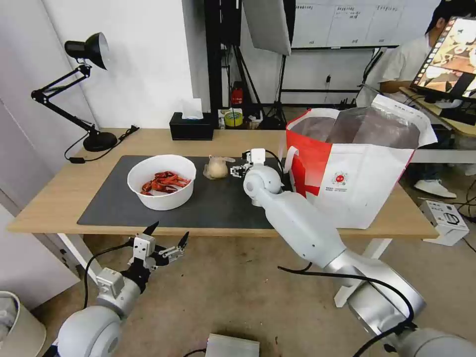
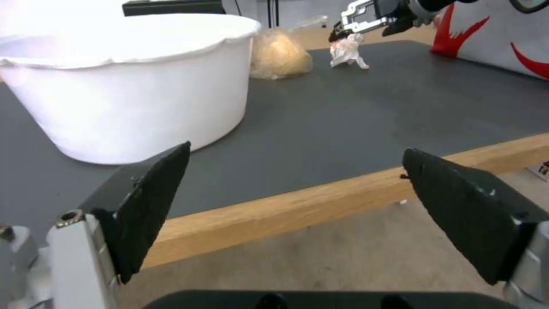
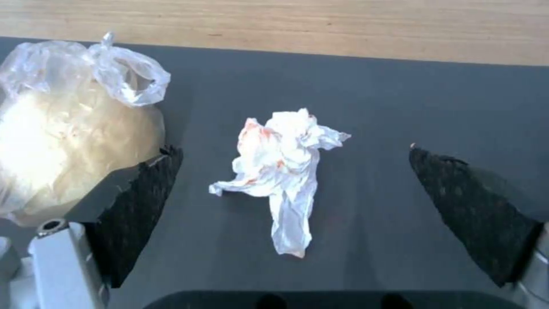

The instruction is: Pick up the trash from the table and place it into the takeout bag.

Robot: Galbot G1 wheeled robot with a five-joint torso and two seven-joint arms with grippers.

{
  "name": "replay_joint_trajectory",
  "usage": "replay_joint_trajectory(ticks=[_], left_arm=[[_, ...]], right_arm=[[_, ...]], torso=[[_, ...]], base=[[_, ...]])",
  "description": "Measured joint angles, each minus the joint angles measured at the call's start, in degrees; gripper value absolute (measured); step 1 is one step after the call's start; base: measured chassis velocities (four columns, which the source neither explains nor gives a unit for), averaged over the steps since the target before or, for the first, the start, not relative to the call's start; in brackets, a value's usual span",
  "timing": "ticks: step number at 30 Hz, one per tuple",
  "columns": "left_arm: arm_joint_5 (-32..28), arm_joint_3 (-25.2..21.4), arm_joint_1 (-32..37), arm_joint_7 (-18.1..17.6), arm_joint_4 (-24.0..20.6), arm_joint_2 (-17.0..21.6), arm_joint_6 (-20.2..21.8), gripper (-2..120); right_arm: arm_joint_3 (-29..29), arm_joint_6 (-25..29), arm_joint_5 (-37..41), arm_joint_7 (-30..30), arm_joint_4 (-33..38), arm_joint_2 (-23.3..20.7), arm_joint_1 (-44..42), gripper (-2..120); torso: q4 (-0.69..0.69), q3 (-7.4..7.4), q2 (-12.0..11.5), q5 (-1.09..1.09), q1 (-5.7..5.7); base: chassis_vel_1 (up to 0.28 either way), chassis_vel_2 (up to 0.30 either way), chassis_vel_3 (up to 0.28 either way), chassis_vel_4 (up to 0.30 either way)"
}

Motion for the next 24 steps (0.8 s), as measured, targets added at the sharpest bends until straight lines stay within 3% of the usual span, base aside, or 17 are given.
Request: replay_joint_trajectory(ticks=[24], left_arm=[[0.03,0.12,0.04,-0.03,-0.48,0.02,-0.05,100]], right_arm=[[-1.08,-1.46,-2.53,-1.42,-4.96,1.85,3.05,100]], torso=[[0.0,0.0,0.01,0.0,0.0]], base=[[0.0,0.0,0.0,0.0]])
